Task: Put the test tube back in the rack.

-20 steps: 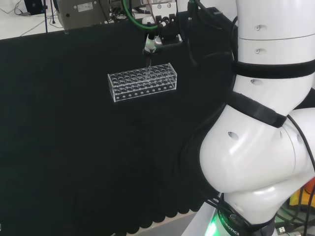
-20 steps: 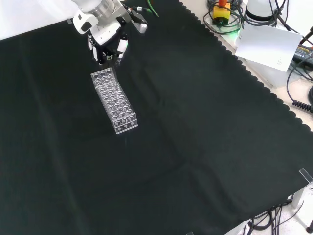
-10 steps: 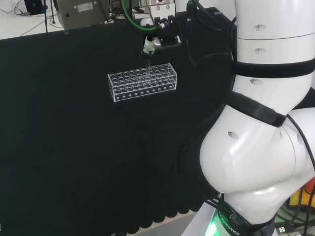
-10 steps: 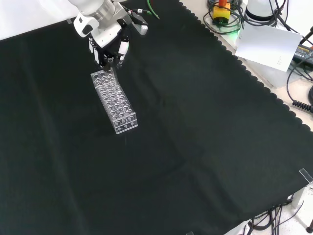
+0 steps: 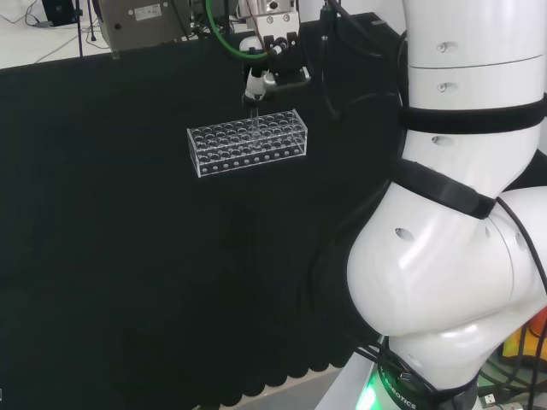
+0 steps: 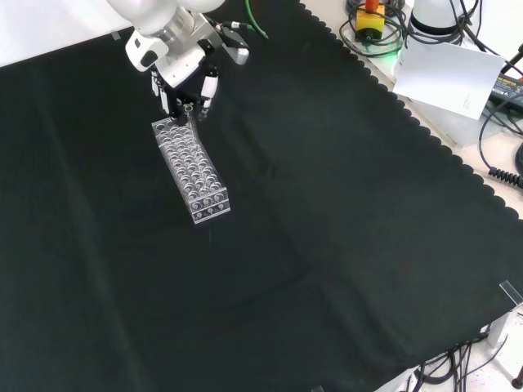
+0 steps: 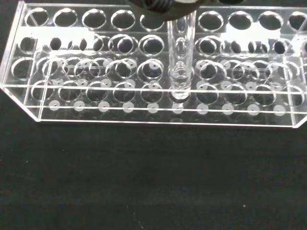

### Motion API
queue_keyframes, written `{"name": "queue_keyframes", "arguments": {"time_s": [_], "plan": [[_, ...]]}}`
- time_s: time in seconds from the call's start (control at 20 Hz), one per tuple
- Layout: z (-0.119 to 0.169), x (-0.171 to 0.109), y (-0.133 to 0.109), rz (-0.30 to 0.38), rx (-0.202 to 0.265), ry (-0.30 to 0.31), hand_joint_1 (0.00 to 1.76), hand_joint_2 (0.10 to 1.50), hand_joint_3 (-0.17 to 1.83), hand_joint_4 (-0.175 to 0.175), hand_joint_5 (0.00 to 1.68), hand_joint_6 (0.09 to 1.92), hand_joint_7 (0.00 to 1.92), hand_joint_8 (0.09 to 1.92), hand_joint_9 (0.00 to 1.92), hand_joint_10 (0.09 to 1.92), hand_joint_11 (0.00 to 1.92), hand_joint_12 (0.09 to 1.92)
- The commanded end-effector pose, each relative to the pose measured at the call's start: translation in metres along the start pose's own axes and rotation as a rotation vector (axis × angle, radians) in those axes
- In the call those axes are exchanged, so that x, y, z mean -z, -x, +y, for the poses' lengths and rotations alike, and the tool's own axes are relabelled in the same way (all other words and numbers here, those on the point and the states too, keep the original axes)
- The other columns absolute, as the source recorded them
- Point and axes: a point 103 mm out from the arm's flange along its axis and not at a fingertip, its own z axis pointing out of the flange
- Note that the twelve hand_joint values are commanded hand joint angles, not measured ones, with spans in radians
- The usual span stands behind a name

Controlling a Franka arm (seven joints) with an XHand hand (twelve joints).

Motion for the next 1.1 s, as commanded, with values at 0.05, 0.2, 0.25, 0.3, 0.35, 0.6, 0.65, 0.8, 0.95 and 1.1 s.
{"name": "queue_keyframes", "arguments": {"time_s": [0.05, 0.2, 0.25, 0.3, 0.35, 0.6, 0.65, 0.8, 0.95, 1.1], "plan": [[0.002, -0.008, -0.009, 0.013, 0.008, -0.005, 1.41, 1.0, 0.0, -0.175, 1.14, 0.66, 1.76, 0.33, 1.25, 0.61, 0.88, 1.17], [0.001, -0.007, -0.007, 0.021, 0.013, -0.011, 1.41, 1.0, 0.0, -0.175, 1.14, 0.66, 1.76, 0.33, 1.25, 0.61, 0.88, 1.17], [0.001, -0.008, -0.006, 0.022, 0.014, -0.012, 1.41, 1.0, 0.0, -0.175, 1.14, 0.66, 1.76, 0.33, 1.25, 0.61, 0.88, 1.17], [0.001, -0.009, -0.006, 0.023, 0.013, -0.014, 1.41, 1.0, 0.0, -0.175, 1.14, 0.66, 1.76, 0.33, 1.25, 0.61, 0.88, 1.17], [0.001, -0.01, -0.007, 0.024, 0.013, -0.015, 1.41, 1.0, 0.0, -0.175, 1.14, 0.66, 1.76, 0.33, 1.25, 0.61, 0.88, 1.17], [0.002, -0.019, -0.009, 0.025, 0.017, -0.025, 1.41, 1.0, 0.0, -0.175, 1.14, 0.66, 1.76, 0.33, 1.25, 0.61, 0.88, 1.17], [0.003, -0.02, -0.009, 0.027, 0.017, -0.027, 1.41, 1.0, 0.0, -0.175, 1.14, 0.66, 1.76, 0.33, 1.25, 0.61, 0.88, 1.17], [0.003, -0.02, -0.009, 0.014, 0.021, -0.038, 1.41, 1.0, 0.0, -0.175, 1.14, 0.66, 1.76, 0.33, 1.25, 0.61, 0.88, 1.17], [0.003, -0.021, -0.01, 0.029, 0.023, -0.039, 1.41, 1.0, 0.0, -0.175, 1.14, 0.66, 1.76, 0.33, 1.25, 0.62, 0.88, 1.17], [0.003, -0.022, -0.01, 0.035, 0.02, -0.035, 1.41, 1.0, 0.0, -0.175, 1.14, 0.66, 1.76, 0.33, 1.25, 0.62, 0.88, 1.17]]}}
